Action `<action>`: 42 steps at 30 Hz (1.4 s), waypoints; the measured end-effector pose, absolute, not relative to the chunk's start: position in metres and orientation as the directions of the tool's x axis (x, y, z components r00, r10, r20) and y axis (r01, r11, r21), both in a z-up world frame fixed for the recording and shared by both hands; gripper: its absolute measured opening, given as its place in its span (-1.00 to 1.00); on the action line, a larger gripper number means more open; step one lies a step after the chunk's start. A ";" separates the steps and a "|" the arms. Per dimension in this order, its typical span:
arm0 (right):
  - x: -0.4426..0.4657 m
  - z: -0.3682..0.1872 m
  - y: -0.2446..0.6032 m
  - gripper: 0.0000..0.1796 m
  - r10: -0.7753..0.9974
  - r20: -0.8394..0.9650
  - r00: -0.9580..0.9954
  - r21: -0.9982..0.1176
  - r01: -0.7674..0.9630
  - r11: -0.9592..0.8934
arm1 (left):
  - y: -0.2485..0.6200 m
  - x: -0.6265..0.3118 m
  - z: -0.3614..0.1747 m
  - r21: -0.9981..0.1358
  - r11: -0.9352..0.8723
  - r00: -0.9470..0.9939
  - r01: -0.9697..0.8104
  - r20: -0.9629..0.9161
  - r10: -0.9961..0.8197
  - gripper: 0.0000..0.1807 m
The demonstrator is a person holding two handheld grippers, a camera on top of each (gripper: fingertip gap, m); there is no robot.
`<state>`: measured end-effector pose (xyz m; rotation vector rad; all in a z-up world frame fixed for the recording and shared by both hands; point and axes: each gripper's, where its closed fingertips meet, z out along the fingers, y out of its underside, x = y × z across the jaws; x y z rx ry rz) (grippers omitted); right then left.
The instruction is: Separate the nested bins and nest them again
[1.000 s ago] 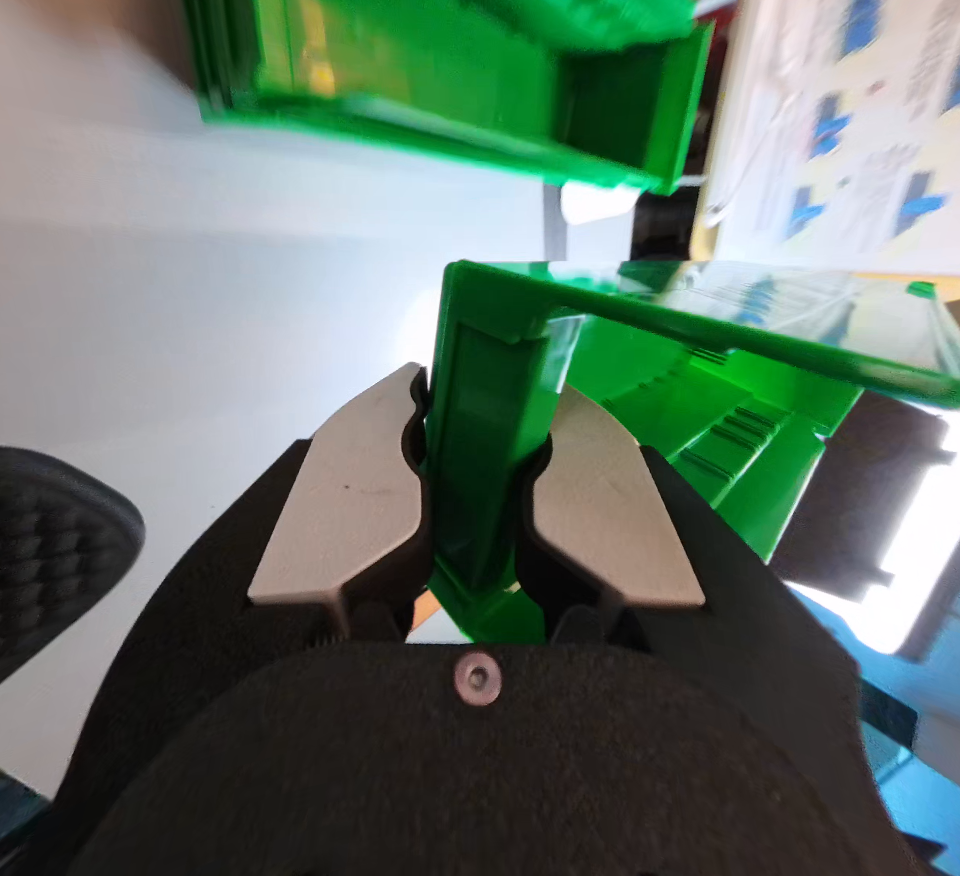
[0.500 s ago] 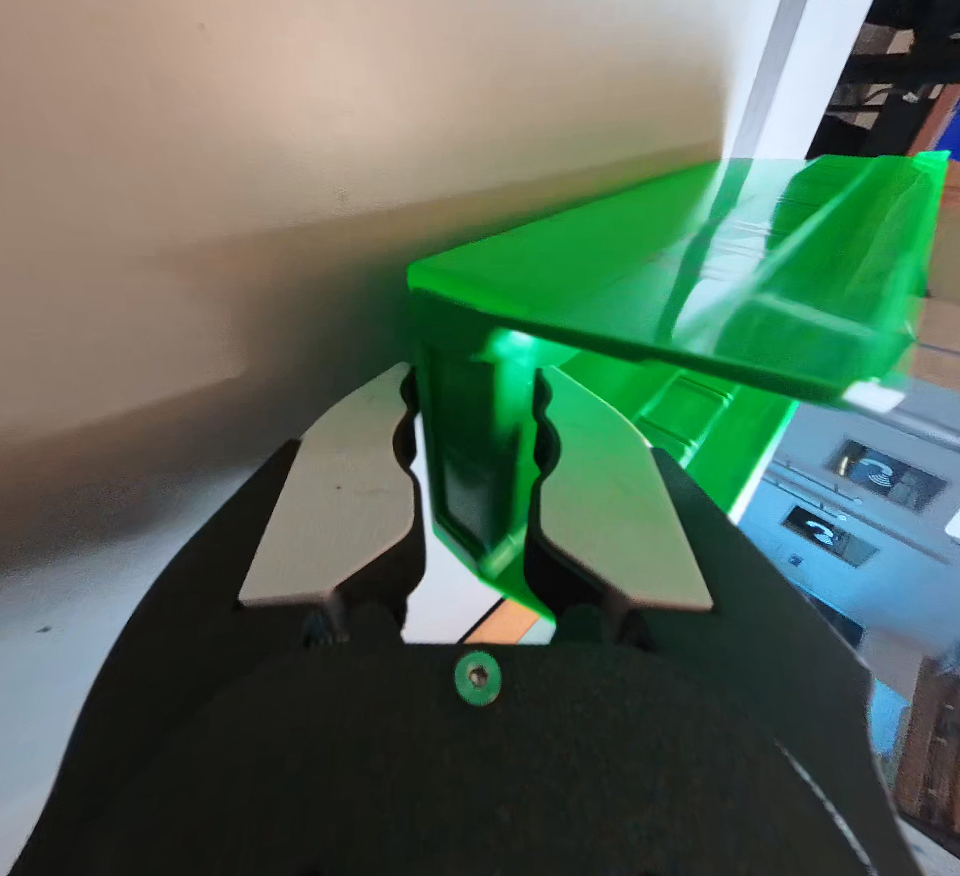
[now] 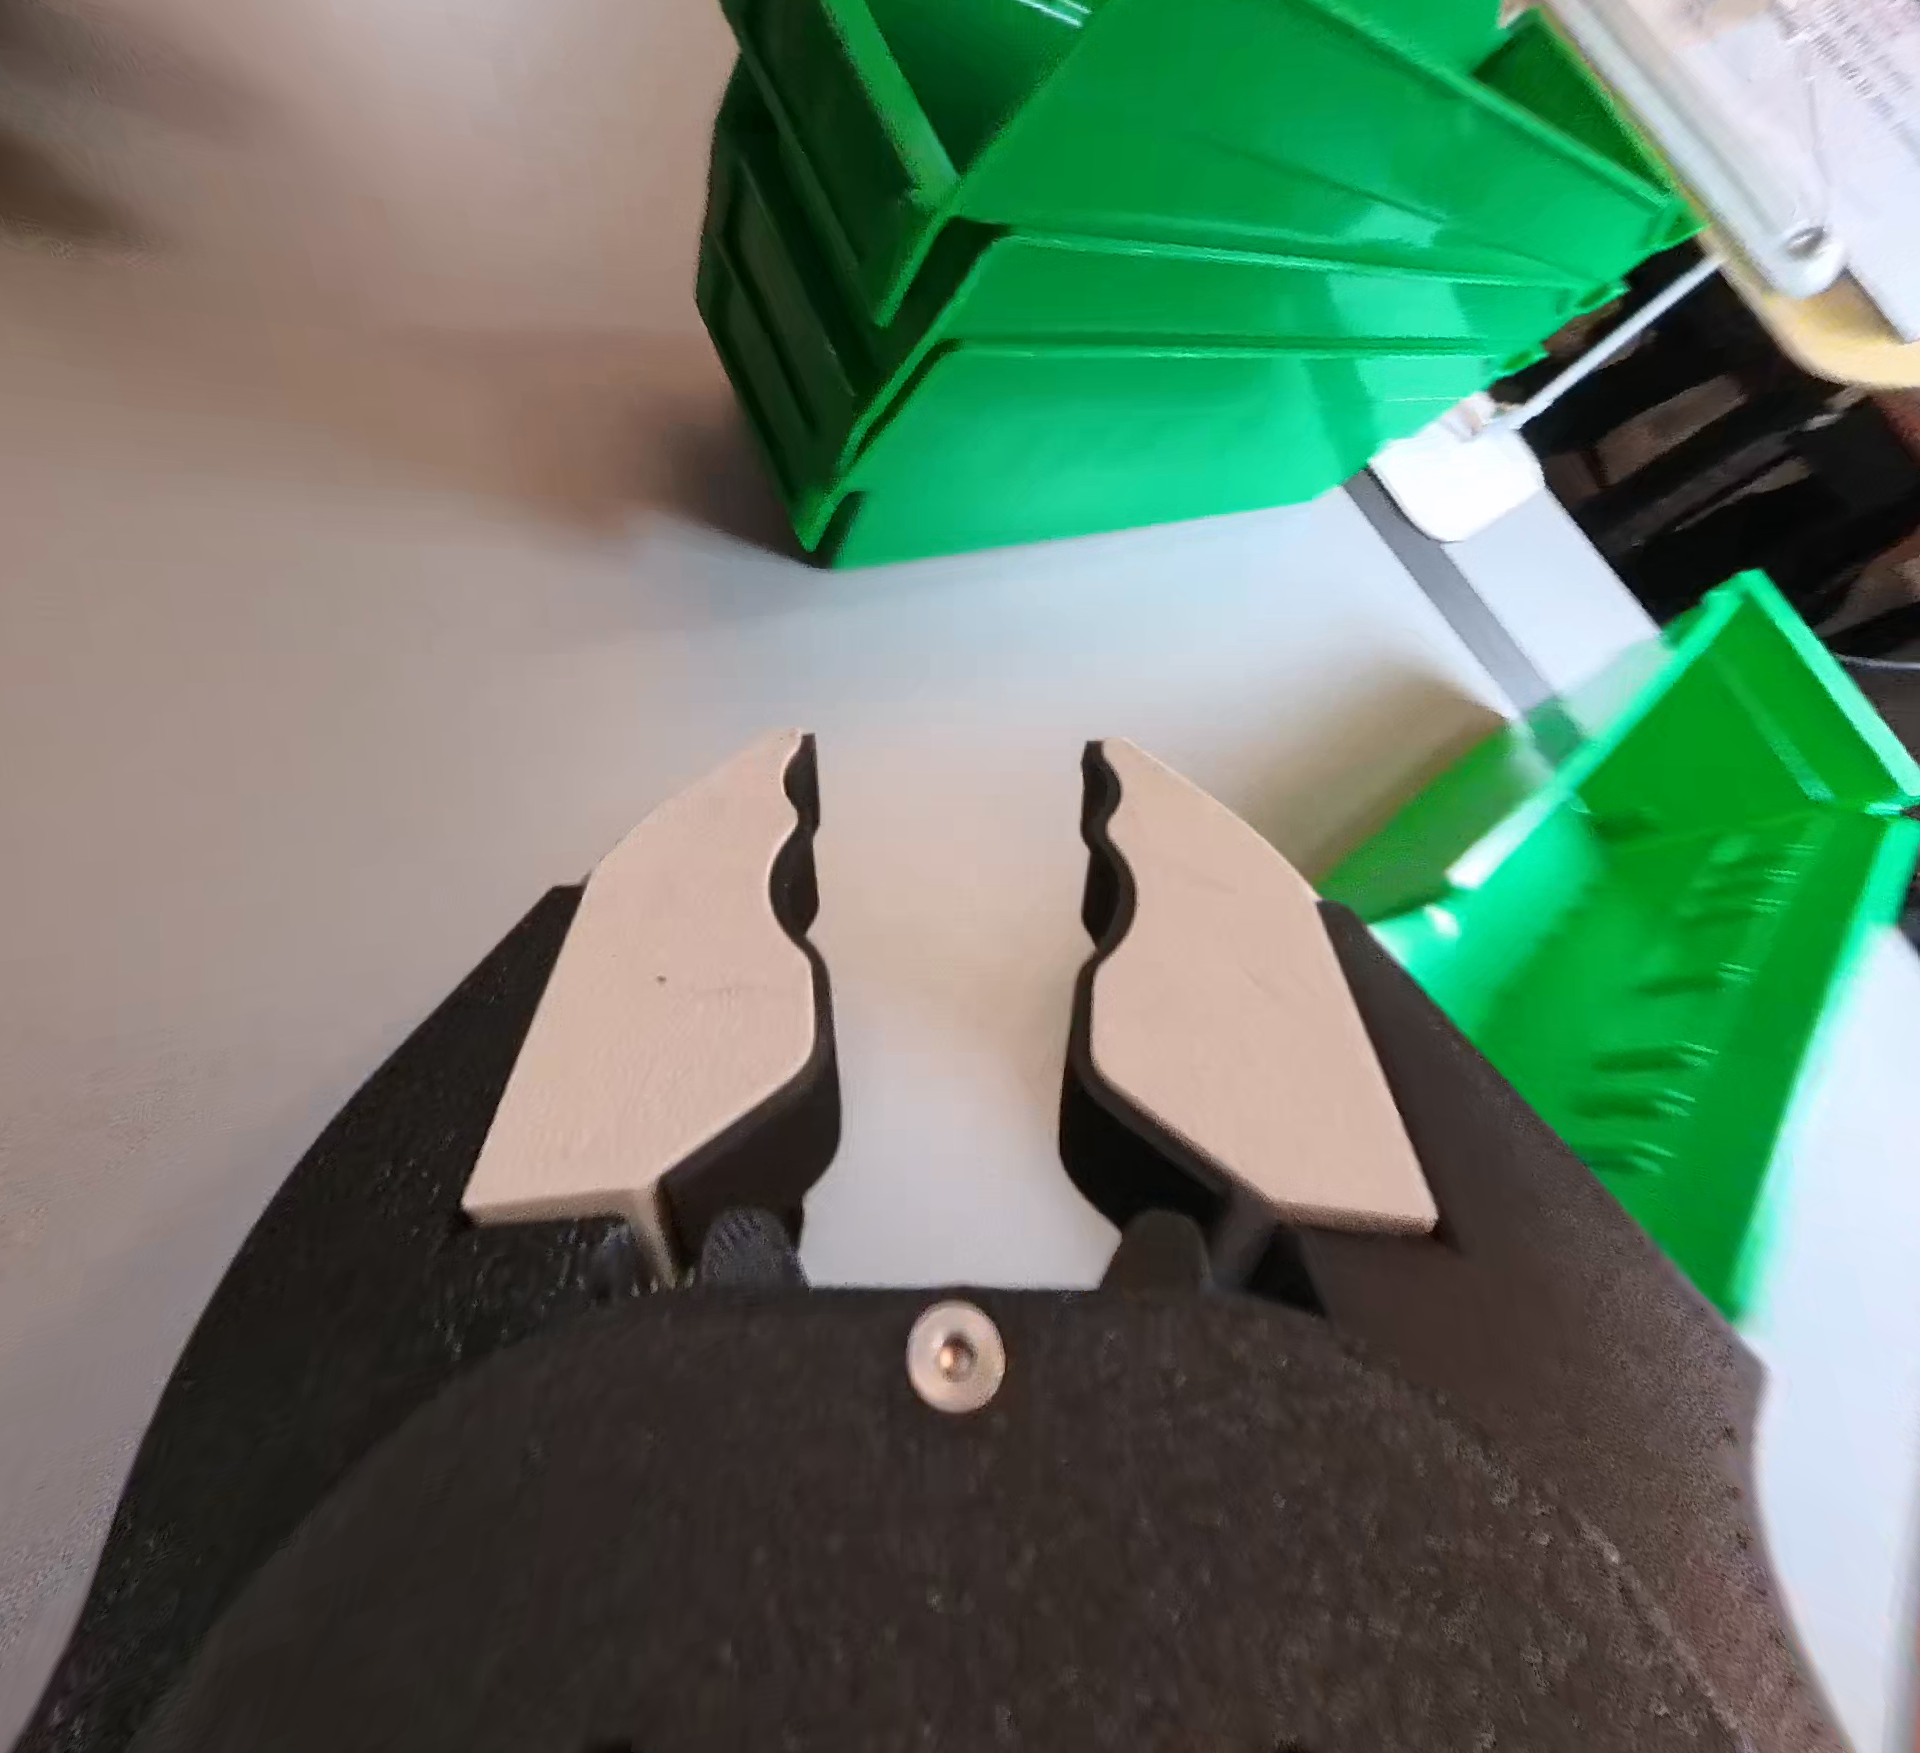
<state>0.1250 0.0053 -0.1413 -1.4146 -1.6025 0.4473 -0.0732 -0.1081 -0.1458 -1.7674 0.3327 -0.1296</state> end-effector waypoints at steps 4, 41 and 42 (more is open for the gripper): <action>0.080 -0.173 -0.001 -0.40 0.948 0.295 0.117 -0.815 0.549 0.186 | -0.098 -0.054 -0.133 -0.958 -0.142 0.925 -0.251 -0.194 -0.328 -0.53; 0.054 -0.132 0.056 -0.26 0.934 0.094 0.344 -0.962 0.272 -0.004 | 0.067 0.011 -0.095 -0.219 -0.385 0.437 -0.896 -0.577 -0.690 -0.66; 0.055 -0.127 0.055 -0.24 0.933 0.107 0.344 -0.964 0.264 0.013 | 0.069 0.010 -0.085 -0.219 -0.382 0.434 -0.898 -0.591 -0.680 -0.66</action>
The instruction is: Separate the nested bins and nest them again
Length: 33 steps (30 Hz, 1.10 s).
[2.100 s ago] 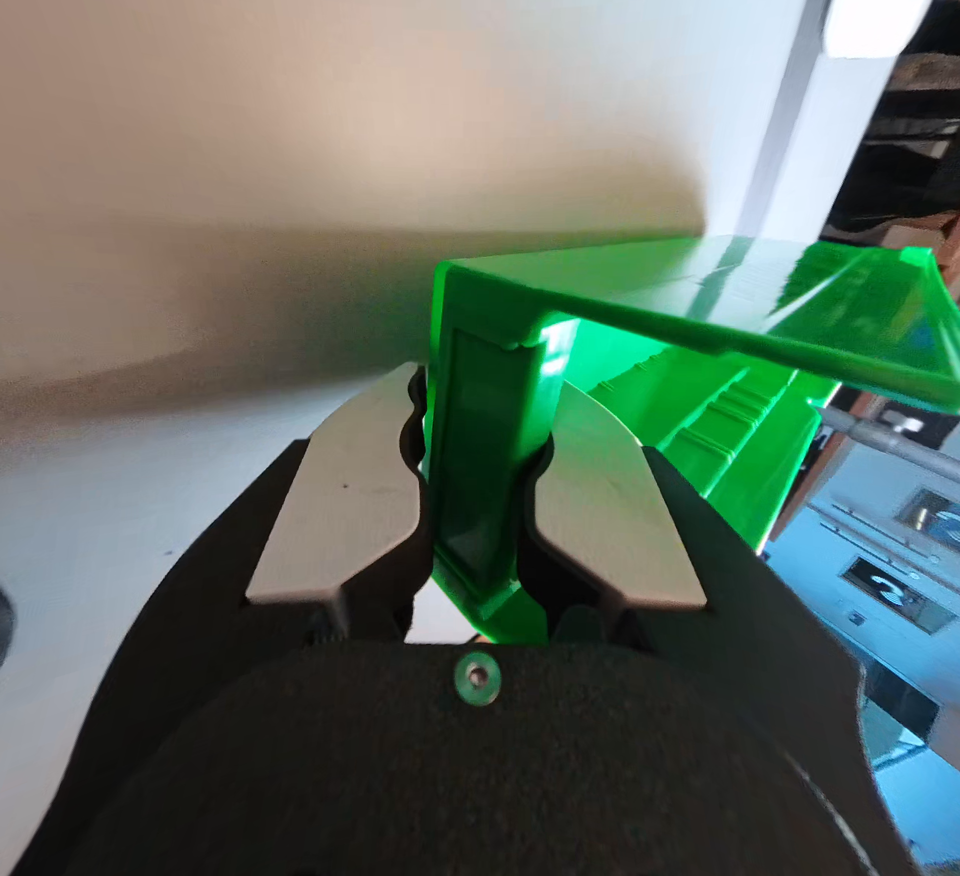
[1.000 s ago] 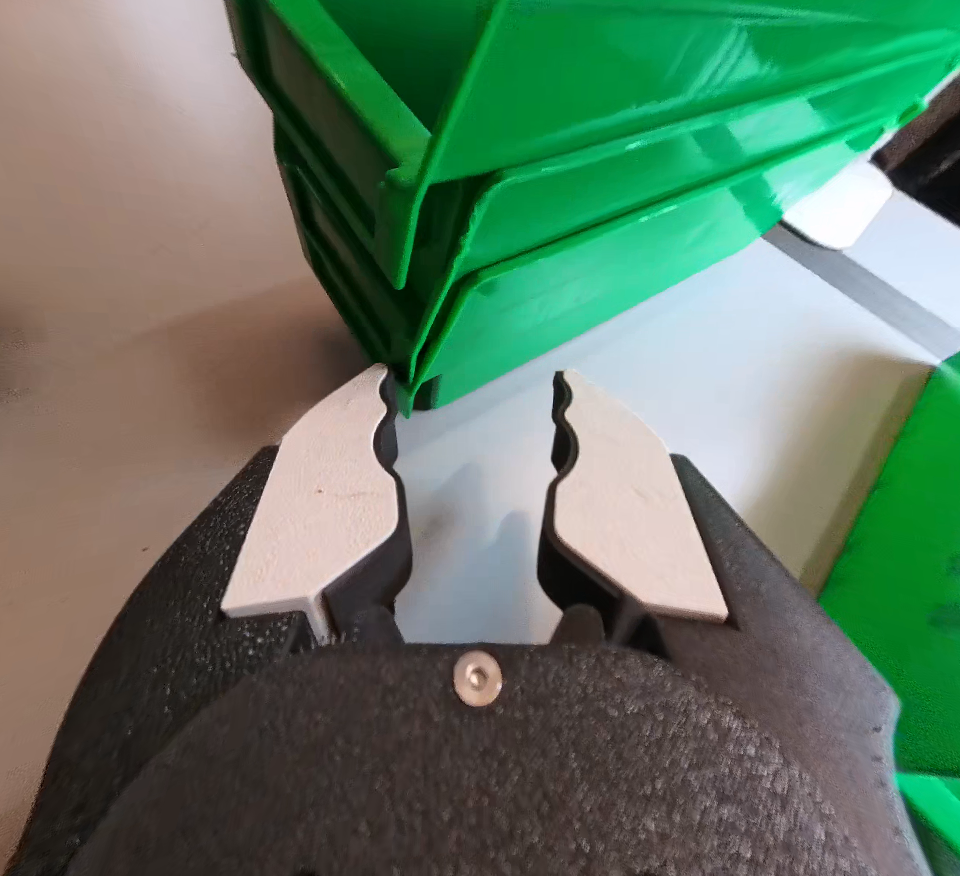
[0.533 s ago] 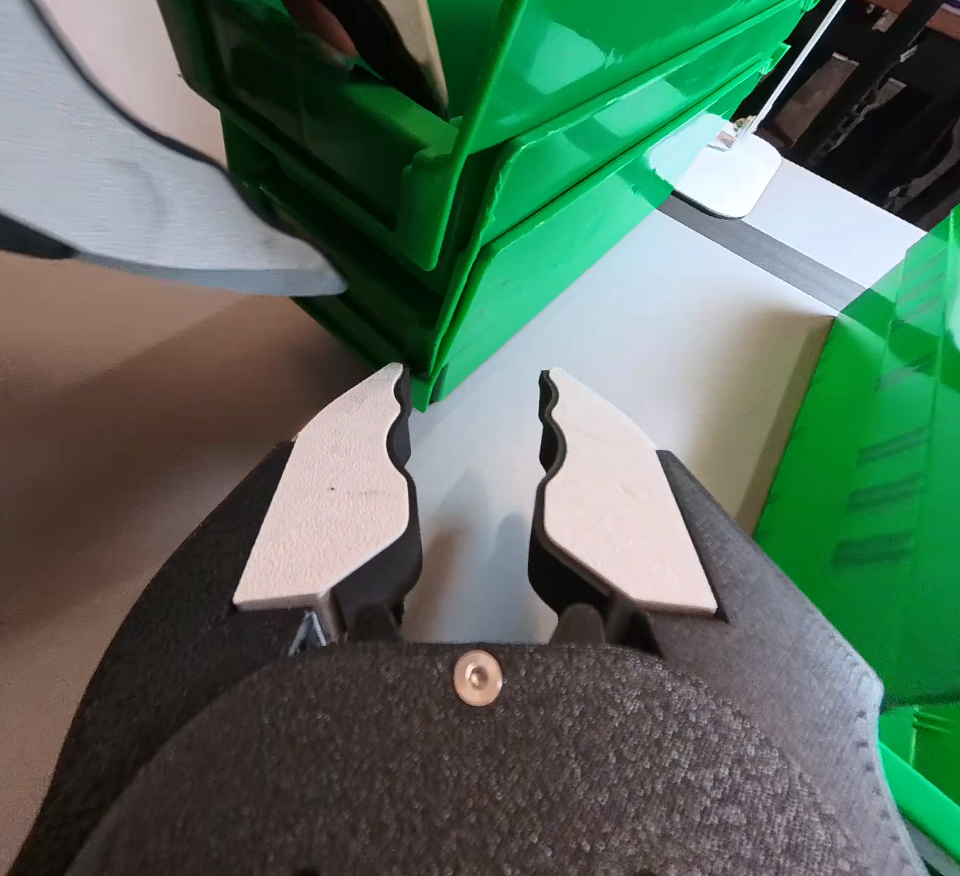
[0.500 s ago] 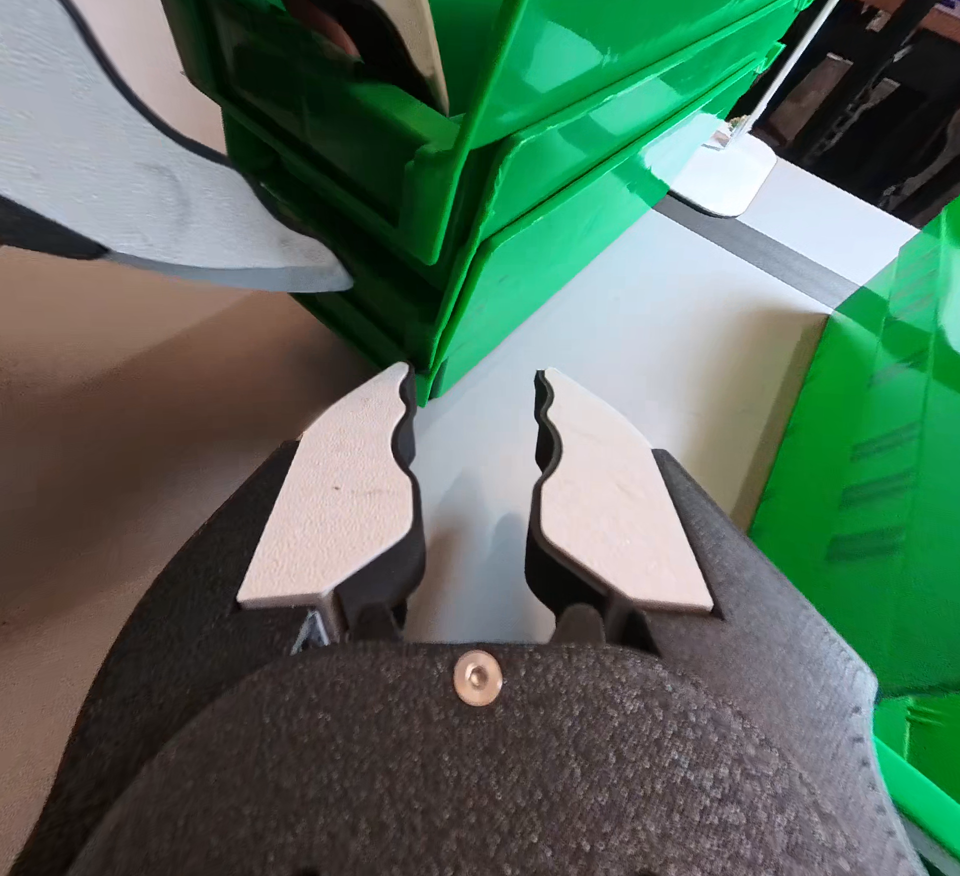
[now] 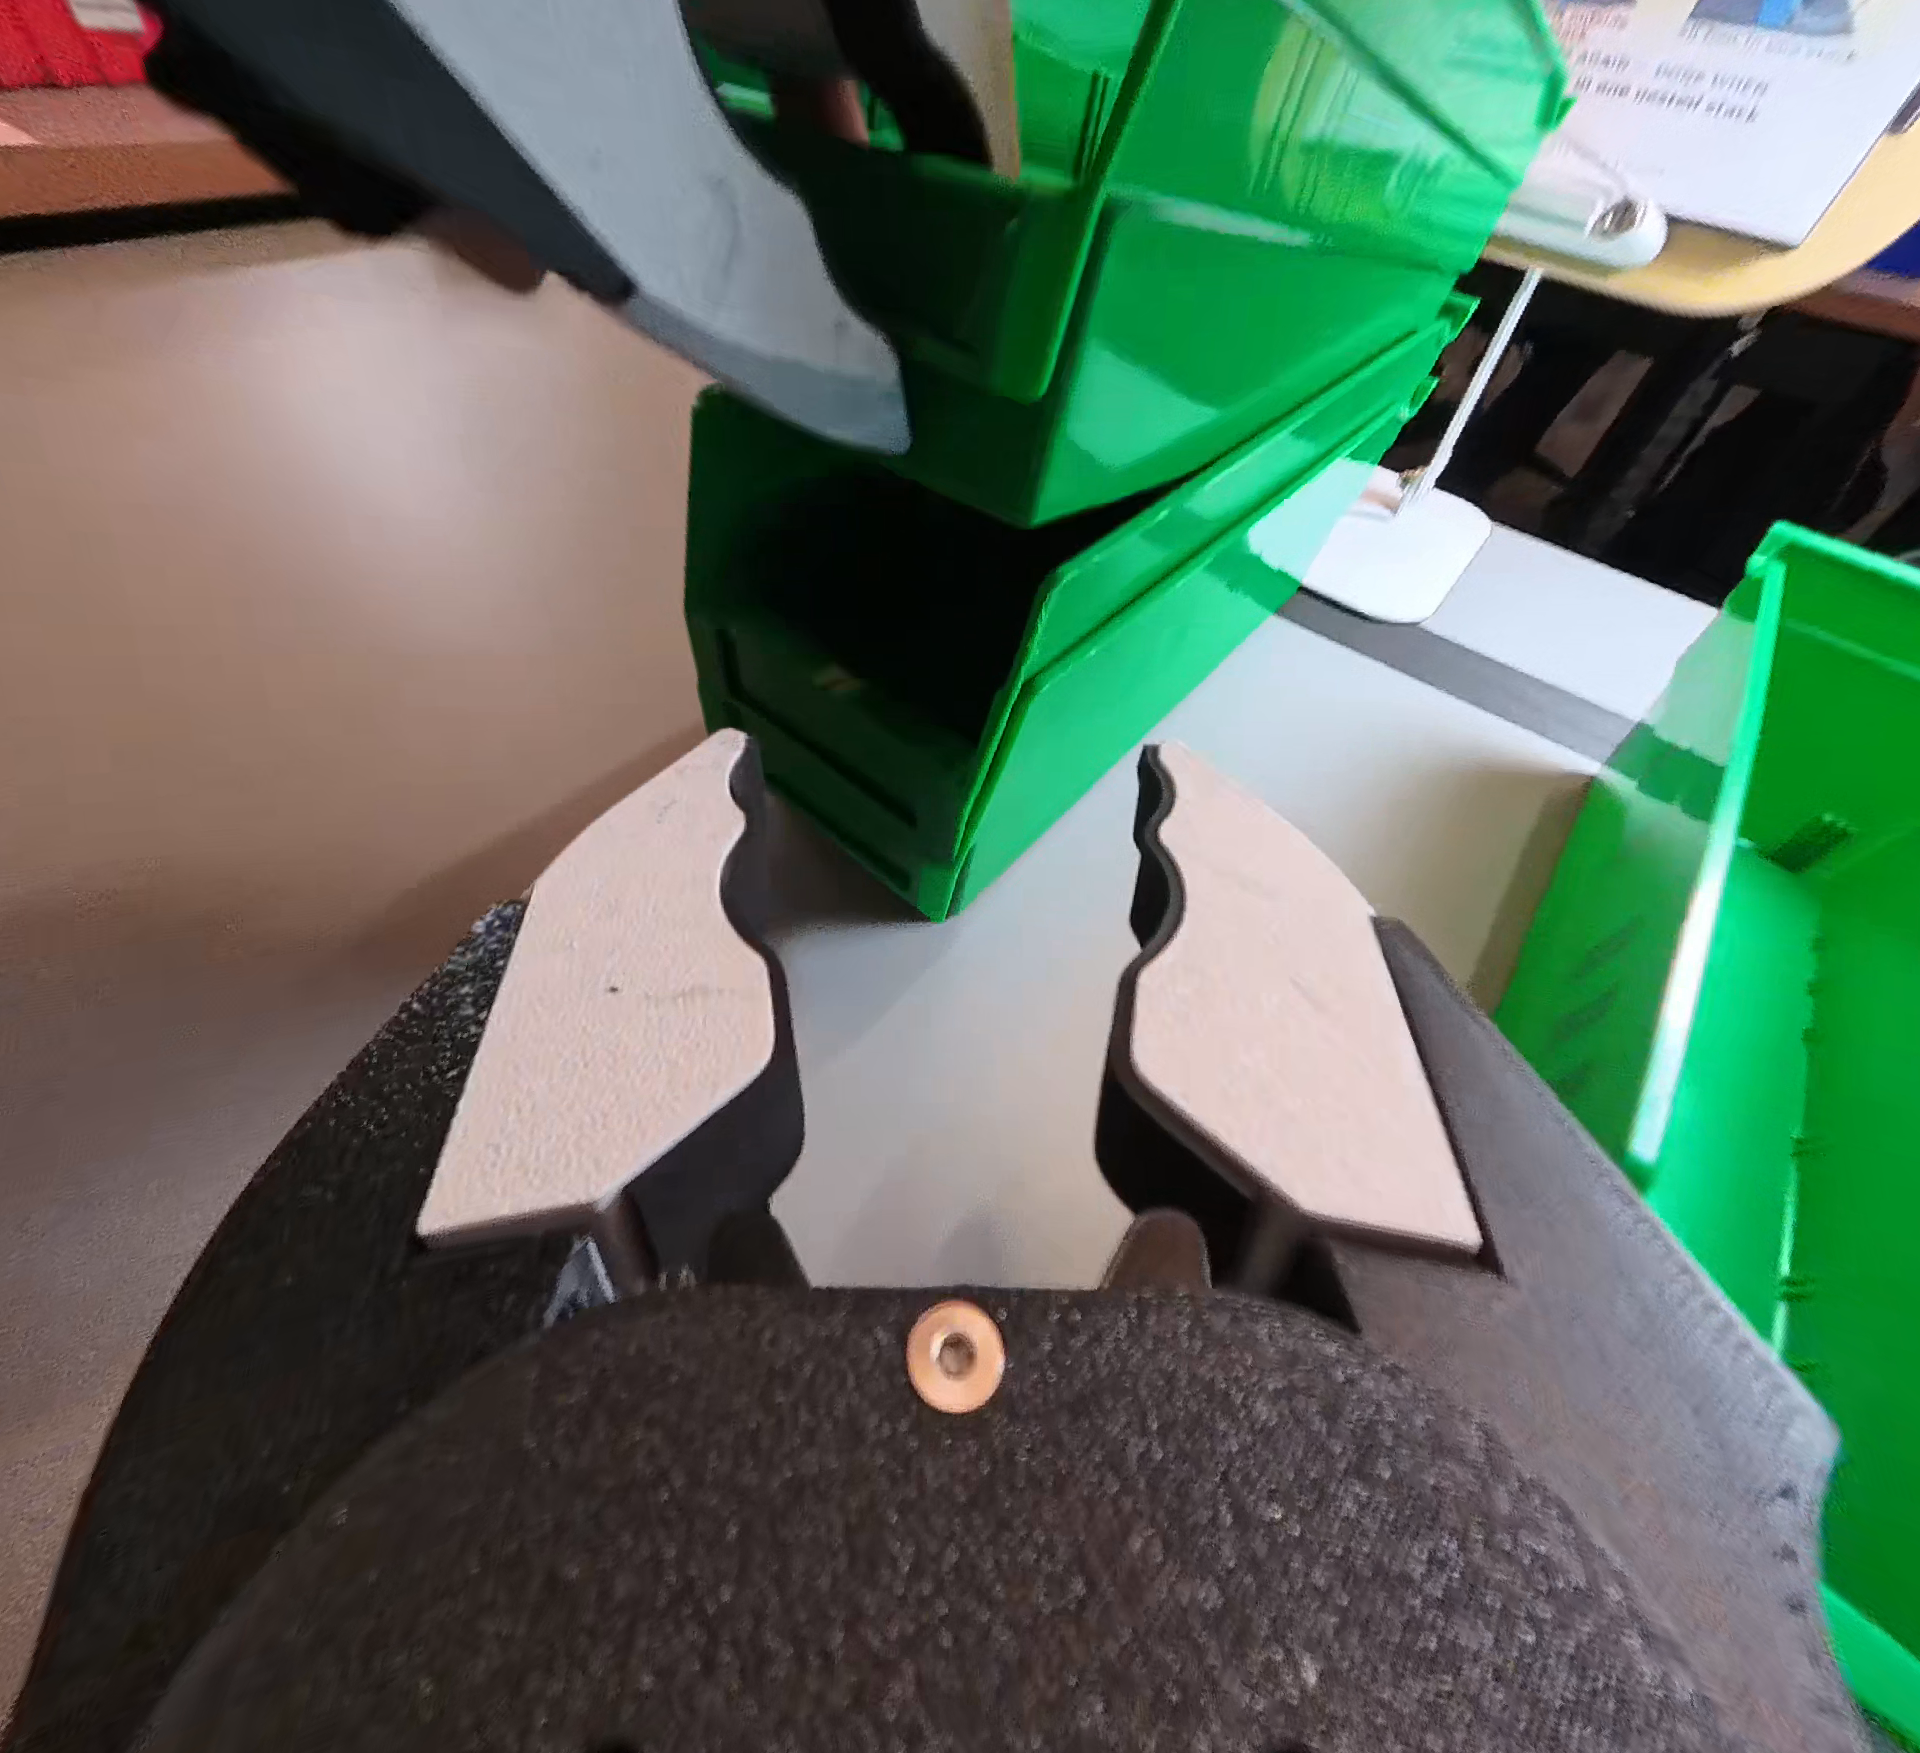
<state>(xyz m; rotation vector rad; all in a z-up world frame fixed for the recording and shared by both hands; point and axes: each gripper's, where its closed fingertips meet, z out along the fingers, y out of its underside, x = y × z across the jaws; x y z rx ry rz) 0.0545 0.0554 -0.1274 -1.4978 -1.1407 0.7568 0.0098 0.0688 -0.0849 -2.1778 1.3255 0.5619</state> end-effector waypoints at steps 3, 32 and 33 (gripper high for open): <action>0.058 -0.109 0.054 -0.20 0.932 0.125 0.340 -0.969 0.244 0.041 | 0.072 0.006 -0.053 -0.210 -0.369 0.412 -0.905 -0.646 -0.643 -0.66; 0.184 -0.114 0.012 -0.11 0.905 0.090 0.415 -0.966 0.257 -0.022 | -0.015 -0.161 -0.161 -0.183 -0.493 0.461 -0.851 -0.712 -0.530 -0.66; 0.184 -0.115 0.011 -0.11 0.906 0.085 0.415 -0.967 0.254 -0.026 | -0.014 -0.161 -0.168 -0.185 -0.487 0.458 -0.854 -0.711 -0.534 -0.66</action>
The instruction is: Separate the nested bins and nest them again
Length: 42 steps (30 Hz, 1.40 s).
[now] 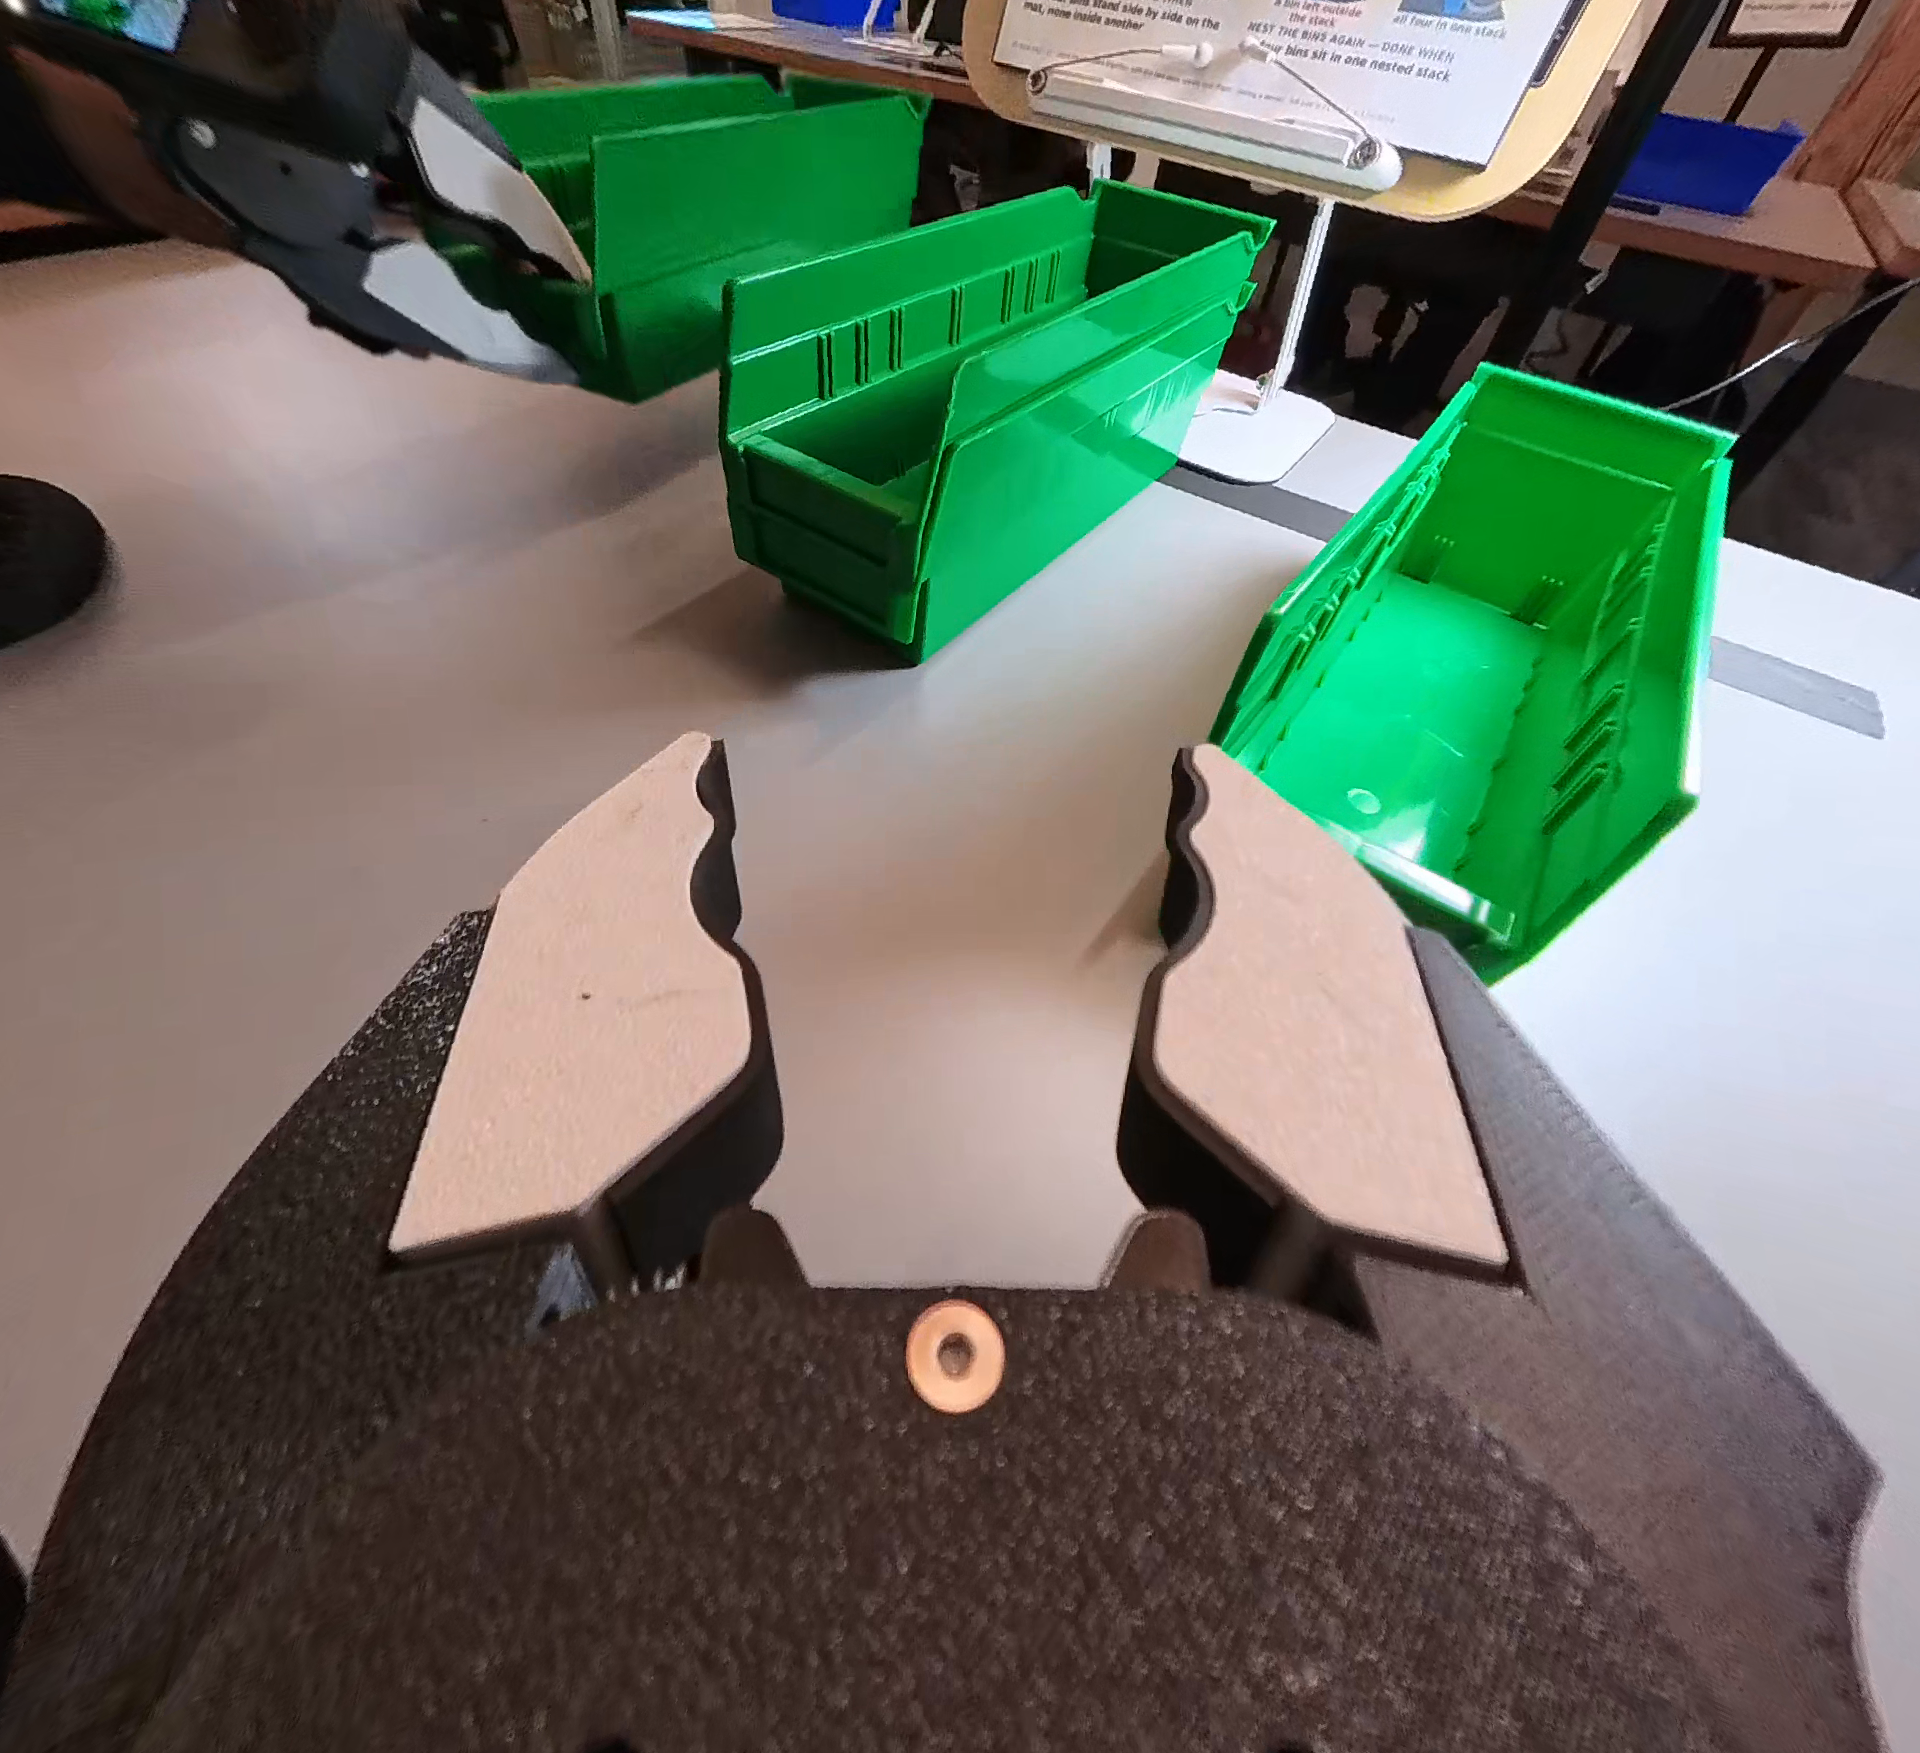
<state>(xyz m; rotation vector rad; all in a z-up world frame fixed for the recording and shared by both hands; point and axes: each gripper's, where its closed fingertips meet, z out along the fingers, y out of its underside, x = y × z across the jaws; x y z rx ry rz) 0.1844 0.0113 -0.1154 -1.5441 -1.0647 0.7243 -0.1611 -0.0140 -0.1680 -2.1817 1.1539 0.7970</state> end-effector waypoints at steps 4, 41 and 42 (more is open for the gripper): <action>0.183 -0.124 0.012 -0.11 0.909 0.062 0.413 -0.968 0.248 -0.047 | -0.011 -0.169 -0.190 -0.172 -0.470 0.435 -0.866 -0.722 -0.537 -0.65; 0.182 -0.143 0.023 -0.13 0.910 -0.017 0.415 -0.974 0.199 -0.109 | -0.049 -0.188 -0.214 -0.153 -0.562 0.492 -0.813 -0.696 -0.523 -0.64; 0.181 -0.143 0.023 -0.13 0.910 -0.015 0.415 -0.974 0.200 -0.108 | -0.051 -0.187 -0.214 -0.151 -0.569 0.497 -0.809 -0.693 -0.523 -0.64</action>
